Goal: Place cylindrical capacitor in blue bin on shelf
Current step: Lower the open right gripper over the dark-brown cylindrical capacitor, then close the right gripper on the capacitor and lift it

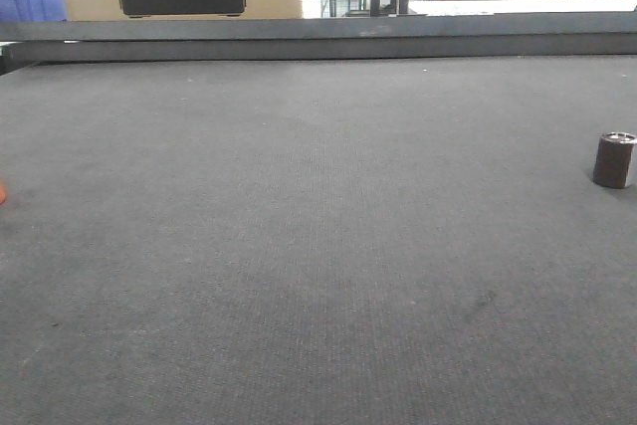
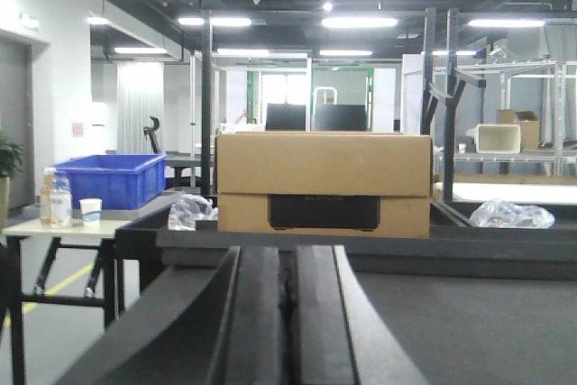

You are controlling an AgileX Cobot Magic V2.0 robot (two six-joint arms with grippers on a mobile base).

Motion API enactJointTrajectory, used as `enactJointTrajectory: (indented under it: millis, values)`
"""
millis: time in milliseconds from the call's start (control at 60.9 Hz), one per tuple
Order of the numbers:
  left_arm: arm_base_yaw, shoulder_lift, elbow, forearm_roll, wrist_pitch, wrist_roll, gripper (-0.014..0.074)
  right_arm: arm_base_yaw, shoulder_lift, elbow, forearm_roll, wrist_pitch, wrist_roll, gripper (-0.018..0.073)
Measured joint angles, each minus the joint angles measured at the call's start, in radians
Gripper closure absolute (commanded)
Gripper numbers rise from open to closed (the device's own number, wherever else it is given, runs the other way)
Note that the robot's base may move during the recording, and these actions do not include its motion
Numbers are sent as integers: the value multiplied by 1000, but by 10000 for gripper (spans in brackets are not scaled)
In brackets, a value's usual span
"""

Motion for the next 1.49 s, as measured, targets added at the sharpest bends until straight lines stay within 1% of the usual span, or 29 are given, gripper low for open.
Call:
enactJointTrajectory:
  millis: [82, 148, 197, 263, 279, 410, 460, 509, 821, 853, 919, 952, 968, 1001, 1018, 1100, 1346, 1411, 1493]
  values:
    - [0, 68, -111, 8, 100, 0, 697, 0, 49, -143, 0, 65, 0, 720]
    - [0, 135, -187, 11, 170, 0, 644, 0, 115, -232, 0, 119, 0, 720]
    - [-2, 180, -235, 13, 215, 0, 568, 0, 174, -289, 0, 150, 0, 720]
    - [-2, 227, -281, 16, 247, 0, 469, 0, 252, -345, 0, 177, 0, 720]
    - [-2, 242, -291, 19, 254, 0, 429, 0, 269, -355, 0, 186, 0, 720]
    - [-3, 306, -314, 20, 271, 0, 215, 0, 413, -402, 0, 210, 0, 720]
    - [-3, 314, -314, 21, 278, 0, 174, 0, 465, -404, 0, 218, 0, 720]
    - [-3, 316, -314, 23, 283, 0, 157, 0, 507, -406, 0, 228, 0, 720]
    - [-38, 316, -314, 23, 285, 0, 156, 0, 679, -406, 0, 242, 0, 713]
    - [-38, 316, -314, 23, 285, 0, 156, 0, 687, -406, 0, 244, 0, 687]
    - [-38, 316, -314, 16, 285, 0, 156, 0, 700, -406, 0, 244, 0, 564]
    - [-38, 316, -314, 11, 286, -2, 156, 0, 708, -406, 0, 244, 0, 463]
    - [-38, 316, -314, 8, 286, -2, 156, 0, 710, -406, 0, 244, 0, 393]
    - [-38, 316, -314, 2, 286, -2, 156, 0, 711, -406, 0, 244, 0, 295]
    - [-38, 316, -314, 1, 286, -2, 156, 0, 711, -406, 0, 244, 0, 222]
    - [-42, 316, -314, -16, 286, -2, 156, 0, 712, -406, 2, 244, 0, -12]
    - [-93, 326, -314, -33, 286, -2, 156, 0, 712, -406, 2, 244, 0, -10]
    - [-102, 338, -314, -42, 289, -2, 156, 0, 712, -384, 2, 244, 0, -10]
    - [-108, 350, -314, -63, 290, -2, 156, 0, 712, -334, 2, 212, 0, -10]
